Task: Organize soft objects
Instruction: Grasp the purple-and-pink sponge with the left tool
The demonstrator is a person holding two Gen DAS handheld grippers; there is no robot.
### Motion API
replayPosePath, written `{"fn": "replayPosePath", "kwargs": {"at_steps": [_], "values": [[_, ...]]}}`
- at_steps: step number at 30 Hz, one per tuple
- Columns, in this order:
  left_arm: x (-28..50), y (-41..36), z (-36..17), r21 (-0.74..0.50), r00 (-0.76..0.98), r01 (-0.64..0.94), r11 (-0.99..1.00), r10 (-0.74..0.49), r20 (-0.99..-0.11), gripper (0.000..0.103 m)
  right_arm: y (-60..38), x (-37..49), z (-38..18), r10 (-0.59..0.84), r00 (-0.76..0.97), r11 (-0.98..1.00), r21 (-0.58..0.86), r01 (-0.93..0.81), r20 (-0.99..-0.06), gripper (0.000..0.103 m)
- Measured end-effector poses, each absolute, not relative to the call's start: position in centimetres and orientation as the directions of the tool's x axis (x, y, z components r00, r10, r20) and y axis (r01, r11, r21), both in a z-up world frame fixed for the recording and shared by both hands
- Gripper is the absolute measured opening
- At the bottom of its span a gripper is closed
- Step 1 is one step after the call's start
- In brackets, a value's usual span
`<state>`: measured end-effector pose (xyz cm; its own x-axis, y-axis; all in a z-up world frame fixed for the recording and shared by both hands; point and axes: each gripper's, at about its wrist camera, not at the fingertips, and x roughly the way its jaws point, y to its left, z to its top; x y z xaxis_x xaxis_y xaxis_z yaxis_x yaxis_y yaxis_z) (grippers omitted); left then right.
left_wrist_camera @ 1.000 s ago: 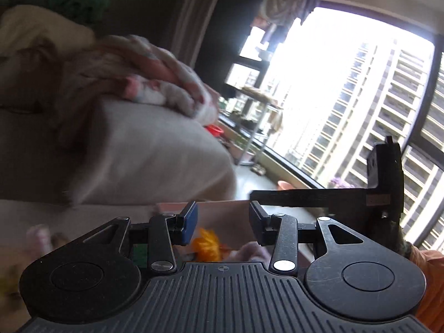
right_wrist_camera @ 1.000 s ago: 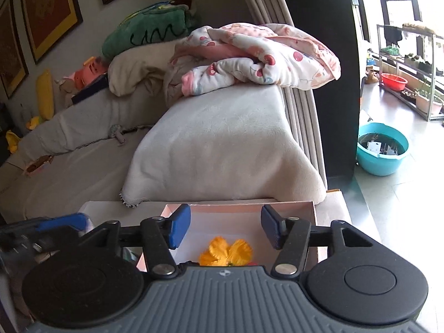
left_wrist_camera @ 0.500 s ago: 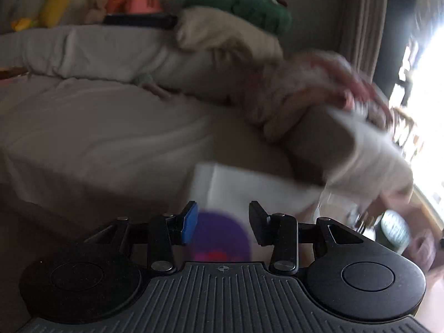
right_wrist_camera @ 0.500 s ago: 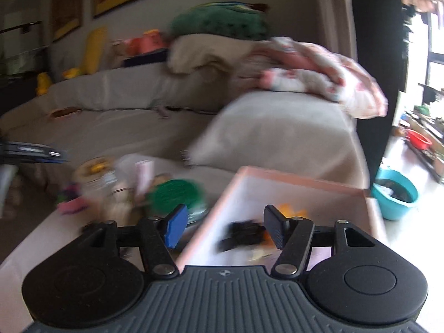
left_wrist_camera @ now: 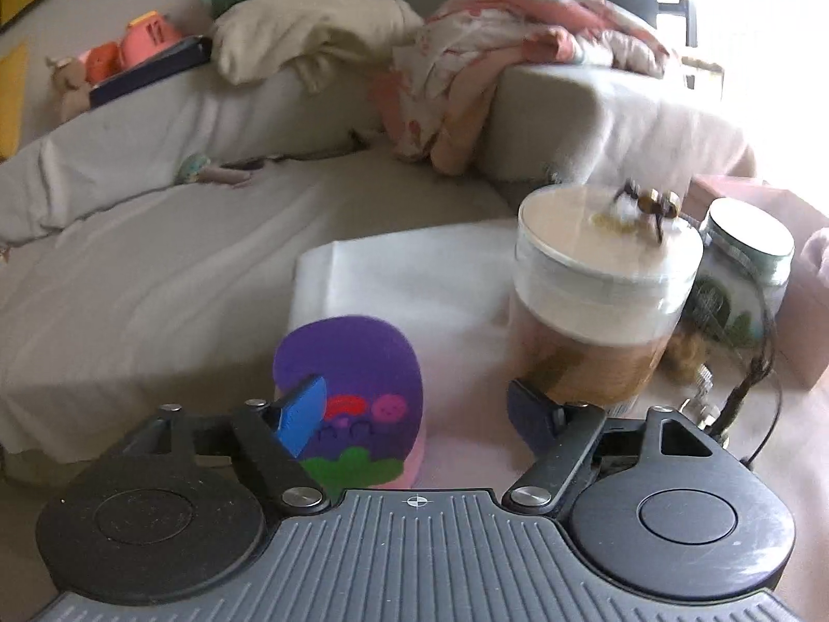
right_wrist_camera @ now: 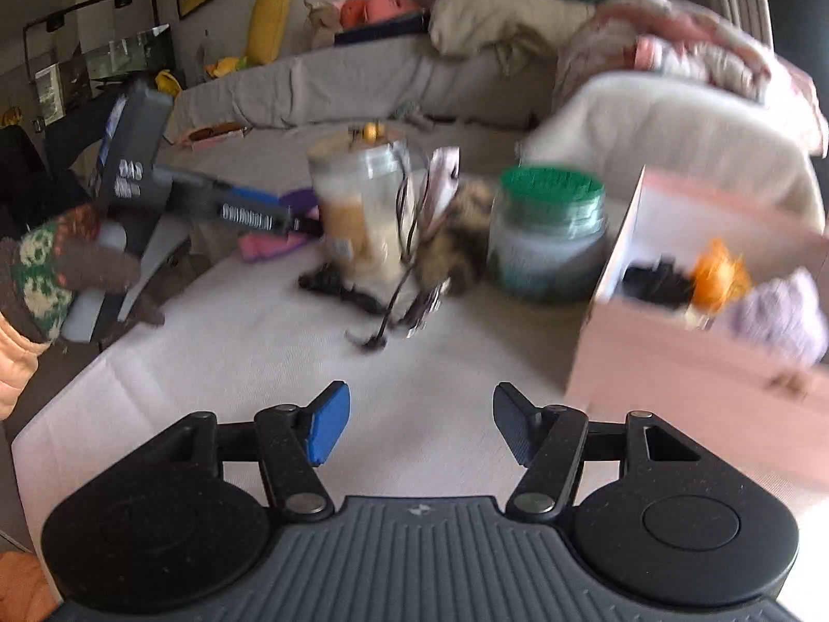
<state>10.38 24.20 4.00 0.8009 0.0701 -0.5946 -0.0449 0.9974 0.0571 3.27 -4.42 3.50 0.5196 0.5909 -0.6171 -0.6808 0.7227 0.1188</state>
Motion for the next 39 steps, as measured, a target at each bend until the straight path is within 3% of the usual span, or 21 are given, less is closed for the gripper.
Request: {"fn": "replayPosePath", "kwargs": {"at_steps": [3, 8, 16, 20, 30, 34, 35, 39], "values": [[9.6, 24.9, 4.5, 0.048, 0.824, -0.115, 0.992, 0.122, -0.553, 0.077, -4.4, 3.1, 2.5, 0.592, 0.496, 0.723, 0.146, -0.676, -0.636, 0.062], [11.4, 25.2, 3.7, 0.075, 0.782, -0.155, 0.985, 0.169, -0.599, 0.077, -4.5, 2.7, 2.2, 0.599, 0.498, 0.716, 0.142, -0.683, -0.626, 0.066], [13.0, 26.6, 3.3, 0.077, 0.782, -0.218, 0.973, 0.222, -0.583, 0.080, -4.1, 2.7, 2.1, 0.610, 0.489, 0.703, 0.140, -0.698, -0.624, 0.074], [13.1, 27.9, 3.1, -0.003, 0.778, -0.222, 0.975, 0.175, -0.604, 0.080, -4.1, 2.7, 2.2, 0.613, 0.483, 0.697, 0.139, -0.704, -0.625, 0.077], [11.0, 26.8, 3.2, -0.052, 0.793, -0.154, 0.987, 0.093, -0.602, 0.075, -4.0, 2.7, 2.2, 0.626, 0.464, 0.681, 0.150, -0.716, -0.627, 0.084], [8.3, 26.7, 3.1, -0.186, 0.815, -0.138, 0.973, 0.005, -0.580, 0.075, -4.0, 3.3, 2.2, 0.655, 0.410, 0.650, 0.197, -0.734, -0.634, 0.098], [7.7, 26.5, 3.0, -0.192, 0.822, -0.132, 0.973, -0.001, -0.569, 0.075, -4.0, 3.5, 2.2, 0.667, 0.385, 0.637, 0.220, -0.739, -0.638, 0.103], [6.7, 25.8, 2.6, -0.140, 0.835, -0.162, 0.977, 0.060, -0.547, 0.075, -2.8, 3.2, 2.5, 0.626, 0.379, 0.635, 0.164, -0.755, -0.681, 0.103]]}}
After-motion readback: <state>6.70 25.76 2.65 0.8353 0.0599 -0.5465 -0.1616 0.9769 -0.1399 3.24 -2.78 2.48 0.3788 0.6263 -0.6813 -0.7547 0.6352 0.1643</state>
